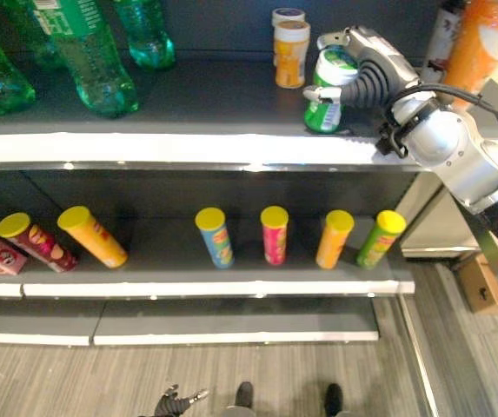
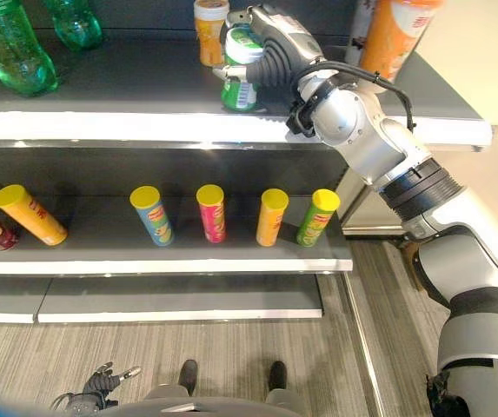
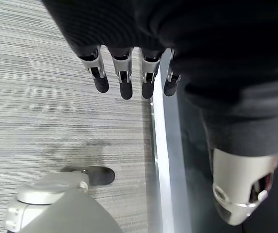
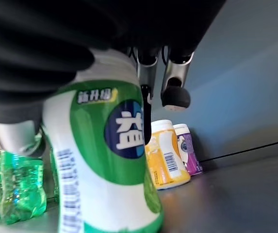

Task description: Put the goods on the table back onto the shelves and tidy them up.

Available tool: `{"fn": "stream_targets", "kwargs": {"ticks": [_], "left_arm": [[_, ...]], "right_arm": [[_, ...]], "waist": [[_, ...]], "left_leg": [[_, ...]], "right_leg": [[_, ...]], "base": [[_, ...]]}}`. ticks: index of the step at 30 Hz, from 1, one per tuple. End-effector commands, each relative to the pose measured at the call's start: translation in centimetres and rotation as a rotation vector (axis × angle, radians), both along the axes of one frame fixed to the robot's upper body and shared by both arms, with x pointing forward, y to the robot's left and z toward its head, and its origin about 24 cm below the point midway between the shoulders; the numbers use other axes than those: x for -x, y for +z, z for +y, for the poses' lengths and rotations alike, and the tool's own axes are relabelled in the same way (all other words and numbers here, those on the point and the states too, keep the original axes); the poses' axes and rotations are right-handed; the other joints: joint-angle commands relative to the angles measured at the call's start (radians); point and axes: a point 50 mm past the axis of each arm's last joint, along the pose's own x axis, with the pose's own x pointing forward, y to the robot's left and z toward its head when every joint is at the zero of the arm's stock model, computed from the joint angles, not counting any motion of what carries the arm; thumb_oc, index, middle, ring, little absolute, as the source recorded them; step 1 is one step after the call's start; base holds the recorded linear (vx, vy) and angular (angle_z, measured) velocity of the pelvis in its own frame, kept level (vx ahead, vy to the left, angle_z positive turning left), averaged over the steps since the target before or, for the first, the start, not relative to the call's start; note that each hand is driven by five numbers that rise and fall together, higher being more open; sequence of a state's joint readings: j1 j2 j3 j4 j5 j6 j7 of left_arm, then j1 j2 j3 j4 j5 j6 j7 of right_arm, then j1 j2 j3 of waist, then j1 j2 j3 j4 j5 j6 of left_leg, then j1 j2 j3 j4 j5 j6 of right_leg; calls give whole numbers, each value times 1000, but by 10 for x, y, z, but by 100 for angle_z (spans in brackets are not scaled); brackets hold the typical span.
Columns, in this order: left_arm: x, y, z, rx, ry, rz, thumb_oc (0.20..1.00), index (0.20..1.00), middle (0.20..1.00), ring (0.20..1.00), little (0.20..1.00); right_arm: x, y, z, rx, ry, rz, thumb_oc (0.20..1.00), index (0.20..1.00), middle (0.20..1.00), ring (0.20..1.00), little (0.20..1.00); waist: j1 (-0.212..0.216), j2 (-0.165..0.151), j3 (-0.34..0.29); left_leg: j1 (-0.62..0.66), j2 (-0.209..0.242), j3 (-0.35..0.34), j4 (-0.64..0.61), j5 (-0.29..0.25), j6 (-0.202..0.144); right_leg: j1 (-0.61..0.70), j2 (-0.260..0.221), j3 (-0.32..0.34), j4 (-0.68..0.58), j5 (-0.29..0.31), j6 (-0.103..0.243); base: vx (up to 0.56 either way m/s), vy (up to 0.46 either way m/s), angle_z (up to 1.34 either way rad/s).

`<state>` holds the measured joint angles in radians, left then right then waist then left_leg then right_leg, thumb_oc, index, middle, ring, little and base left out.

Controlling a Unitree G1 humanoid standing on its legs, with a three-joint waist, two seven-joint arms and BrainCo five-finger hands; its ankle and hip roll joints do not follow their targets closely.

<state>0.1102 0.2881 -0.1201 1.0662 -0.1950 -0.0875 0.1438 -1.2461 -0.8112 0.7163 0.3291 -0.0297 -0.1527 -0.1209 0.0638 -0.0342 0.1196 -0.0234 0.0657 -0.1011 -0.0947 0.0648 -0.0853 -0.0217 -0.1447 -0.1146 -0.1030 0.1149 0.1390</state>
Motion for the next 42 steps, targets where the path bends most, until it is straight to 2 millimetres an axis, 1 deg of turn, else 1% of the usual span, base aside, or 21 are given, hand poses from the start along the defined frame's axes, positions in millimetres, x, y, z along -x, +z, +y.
{"fn": "stream_targets", "kwargs": {"ticks": [1, 5, 9, 13, 18, 20, 21, 22, 23, 26, 28, 29, 30, 42], "left_arm": [[-25, 12, 20, -45, -14, -75, 1000, 1000, 1000, 1000, 1000], [-30, 13, 18, -42, -24, -87, 1000, 1000, 1000, 1000, 1000], [-30, 13, 17, -32, -25, -88, 1000, 1000, 1000, 1000, 1000], [-31, 13, 17, -29, -30, -89, 1000, 1000, 1000, 1000, 1000], [-33, 14, 17, -31, -35, -92, 1000, 1000, 1000, 1000, 1000], [-39, 16, 15, -60, -71, -119, 1000, 1000, 1000, 1000, 1000], [-35, 15, 16, -29, -108, -100, 1000, 1000, 1000, 1000, 1000], [-30, 13, 16, -26, -91, -81, 1000, 1000, 1000, 1000, 1000], [-28, 13, 16, -25, -87, -75, 1000, 1000, 1000, 1000, 1000], [-28, 12, 17, -24, -85, -70, 1000, 1000, 1000, 1000, 1000], [-28, 12, 17, -24, -86, -69, 1000, 1000, 1000, 1000, 1000], [-28, 12, 17, -24, -89, -69, 1000, 1000, 1000, 1000, 1000], [-28, 12, 17, -23, -90, -70, 1000, 1000, 1000, 1000, 1000], [-32, 14, 17, -25, -97, -80, 1000, 1000, 1000, 1000, 1000]], "right_arm": [[7, 42, 2, 5, -16, -115, 200, 200, 200, 200, 200], [2, 39, -1, 13, -36, -87, 200, 200, 200, 200, 200], [4, 41, 2, 12, -21, -87, 200, 200, 200, 200, 200], [6, 39, 9, 47, 4, -84, 200, 200, 200, 200, 200], [6, 38, 9, 63, 5, -76, 200, 200, 200, 200, 200], [7, 32, 10, 64, 24, -66, 200, 200, 200, 200, 200], [9, 35, 11, 49, 39, -73, 200, 200, 200, 200, 200], [5, 37, 10, 41, 12, -72, 200, 200, 200, 200, 200], [2, 36, 8, 57, -8, -72, 200, 200, 200, 200, 200], [-3, 32, 7, 109, -52, -61, 200, 200, 200, 200, 200], [-3, 32, 8, 112, -51, -60, 200, 200, 200, 200, 200], [-4, 31, 9, 115, -51, -57, 250, 250, 250, 250, 250], [-3, 32, 9, 118, -51, -63, 1000, 1000, 1000, 1000, 1000], [1, 30, 12, 131, -27, -68, 1000, 1000, 1000, 1000, 1000]], "waist": [[13, -32, 22], [16, -27, 24], [15, -24, 22], [12, -28, 22], [9, -32, 22], [5, -35, 23], [4, -35, 24], [8, -34, 25], [10, -35, 26], [13, -35, 27], [14, -35, 28], [14, -35, 28], [13, -34, 29], [7, -39, 29]], "left_leg": [[10, 8, 64, 7, -62, -45], [0, 4, 49, 7, -57, -47], [0, 2, 45, 7, -56, -47], [2, 4, 46, 7, -59, -45], [4, 5, 55, 7, -62, -44], [7, 6, 57, 7, -64, -43], [7, 6, 58, 7, -65, -42], [4, 5, 56, 7, -65, -42], [3, 6, 56, 7, -65, -42], [0, 6, 58, 7, -65, -42], [0, 5, 59, 7, -65, -42], [1, 5, 59, 7, -66, -41], [1, 5, 60, 7, -66, -40], [7, 6, 72, 7, -73, -37]], "right_leg": [[76, -30, -16, 22, -97, 20], [82, -33, -41, 23, -99, 20], [86, -34, -51, 23, -101, 21], [87, -35, -50, 23, -101, 22], [85, -35, -45, 22, -100, 23], [83, -34, -41, 22, -99, 23], [81, -34, -39, 22, -99, 24], [79, -35, -39, 21, -99, 24], [78, -34, -39, 21, -99, 24], [78, -34, -37, 18, -99, 23], [77, -34, -36, 18, -99, 23], [77, -34, -36, 17, -99, 23], [75, -34, -33, 17, -98, 23], [70, -32, -22, 16, -97, 24]], "base": [[6, -23, 23], [-2, -19, 15], [9, 4, 11], [3, 10, 6], [0, 0, 0], [0, 0, 0], [-16, 7, -3], [-26, 5, -4], [-25, 4, -4], [0, 0, 0], [0, 0, 0], [0, 0, 0], [0, 0, 0], [-2, 2, -1]]}}
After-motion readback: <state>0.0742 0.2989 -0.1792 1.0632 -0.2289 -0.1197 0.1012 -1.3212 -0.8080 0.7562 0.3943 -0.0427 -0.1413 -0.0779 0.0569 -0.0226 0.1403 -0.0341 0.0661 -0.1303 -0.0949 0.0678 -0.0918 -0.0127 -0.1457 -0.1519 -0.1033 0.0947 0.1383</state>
